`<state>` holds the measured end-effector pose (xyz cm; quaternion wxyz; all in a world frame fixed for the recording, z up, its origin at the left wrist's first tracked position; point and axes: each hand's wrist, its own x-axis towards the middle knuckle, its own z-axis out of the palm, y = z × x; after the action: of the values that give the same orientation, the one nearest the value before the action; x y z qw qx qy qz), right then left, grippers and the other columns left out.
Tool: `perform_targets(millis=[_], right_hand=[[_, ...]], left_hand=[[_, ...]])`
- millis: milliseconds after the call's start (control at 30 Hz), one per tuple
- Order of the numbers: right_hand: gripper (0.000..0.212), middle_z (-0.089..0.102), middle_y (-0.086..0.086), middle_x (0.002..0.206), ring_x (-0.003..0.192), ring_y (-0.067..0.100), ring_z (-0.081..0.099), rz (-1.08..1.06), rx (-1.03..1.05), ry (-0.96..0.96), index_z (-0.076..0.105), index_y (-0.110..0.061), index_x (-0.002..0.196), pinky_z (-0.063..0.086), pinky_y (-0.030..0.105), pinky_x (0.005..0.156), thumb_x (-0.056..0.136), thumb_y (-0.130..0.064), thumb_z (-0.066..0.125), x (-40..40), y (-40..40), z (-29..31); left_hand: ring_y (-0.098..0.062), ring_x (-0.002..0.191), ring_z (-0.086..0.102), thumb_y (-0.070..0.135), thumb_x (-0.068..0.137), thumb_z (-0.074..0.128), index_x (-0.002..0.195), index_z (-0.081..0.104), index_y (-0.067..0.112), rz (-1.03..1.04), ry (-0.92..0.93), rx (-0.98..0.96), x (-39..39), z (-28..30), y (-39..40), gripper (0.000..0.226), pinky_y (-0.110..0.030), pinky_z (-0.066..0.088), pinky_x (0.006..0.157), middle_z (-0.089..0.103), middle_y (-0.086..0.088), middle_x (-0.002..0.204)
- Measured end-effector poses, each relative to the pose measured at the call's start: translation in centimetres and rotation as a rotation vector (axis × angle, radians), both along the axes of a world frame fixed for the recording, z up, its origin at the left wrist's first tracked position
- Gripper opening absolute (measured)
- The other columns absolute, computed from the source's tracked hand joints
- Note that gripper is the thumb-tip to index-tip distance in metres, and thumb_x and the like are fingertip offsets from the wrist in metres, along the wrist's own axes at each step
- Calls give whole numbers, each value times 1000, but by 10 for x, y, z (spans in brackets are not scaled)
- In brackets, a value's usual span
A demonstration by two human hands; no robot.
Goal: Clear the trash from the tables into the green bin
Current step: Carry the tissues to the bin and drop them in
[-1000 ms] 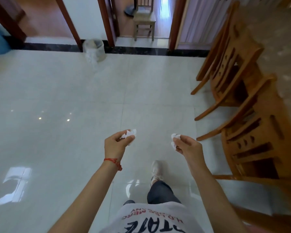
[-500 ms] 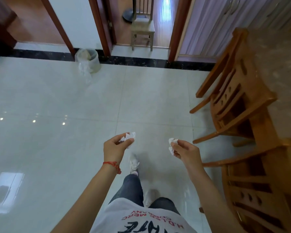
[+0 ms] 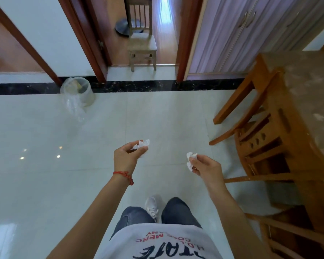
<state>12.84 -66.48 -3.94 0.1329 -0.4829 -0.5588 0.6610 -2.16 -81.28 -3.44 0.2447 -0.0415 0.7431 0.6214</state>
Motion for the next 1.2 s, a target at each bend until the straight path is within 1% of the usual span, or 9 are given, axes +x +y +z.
perform_targets(millis=[167,267,333,500,667,767,1000,1133,1200], right_hand=[[15,65,0,67,75,19,61,-23,0,-34,67,-19,64,53,33,80,79,-18,71,-56,53,-4],[19,65,12,70,76,21,61,-14,7,-44,67,-17,61,52,41,86,79,-22,71,-95,97,-7],[19,62,8,66,73,21,59,-9,6,-13,68,-15,61,51,44,88,78,-21,72,-123,129,-7],[25,60,-6,53,68,20,58,-7,37,16,67,-14,55,51,41,84,78,-22,72,-189,212,-1],[21,63,2,68,76,20,62,10,77,0,67,-17,60,52,35,78,80,-25,70,-246,281,7],[24,61,2,64,73,22,59,8,81,12,69,-22,56,49,37,79,80,-23,70,-277,315,4],[40,58,-2,62,68,18,55,-91,75,-37,64,-22,44,46,28,73,83,-15,65,-363,394,-2],[26,63,15,71,71,30,57,-158,111,-28,67,-14,58,49,46,87,83,-14,66,-413,439,3],[27,60,12,67,68,29,56,-166,151,-22,66,-15,55,51,45,82,82,-15,67,-432,461,2]], left_hand=[[-12,79,63,5,73,72,101,69,4,-31,0,0,-56,-3,52,28,-24,53,78,69,-7,92],[-8,75,64,7,73,73,100,70,5,-40,-15,5,-94,-5,96,27,-20,54,77,70,-1,86],[-9,77,64,8,73,73,98,71,6,-40,-17,20,-120,-5,126,25,-22,54,79,70,0,86],[-9,76,64,8,74,72,98,70,7,-33,6,15,-183,5,207,24,-24,55,79,70,2,85],[-8,77,63,8,75,71,97,69,12,-67,47,29,-240,14,274,22,-15,54,69,68,4,83],[-9,77,63,8,76,71,98,67,12,-84,45,30,-272,12,308,23,-12,54,65,67,4,83],[-9,77,62,8,74,73,105,66,4,-170,34,13,-369,2,400,33,-19,54,72,67,0,85],[-12,79,62,7,73,74,102,68,6,-248,33,25,-427,6,458,29,-13,53,68,67,-4,87],[-15,77,62,6,72,74,91,70,13,-280,25,30,-451,10,485,21,-16,52,70,67,-4,82]])
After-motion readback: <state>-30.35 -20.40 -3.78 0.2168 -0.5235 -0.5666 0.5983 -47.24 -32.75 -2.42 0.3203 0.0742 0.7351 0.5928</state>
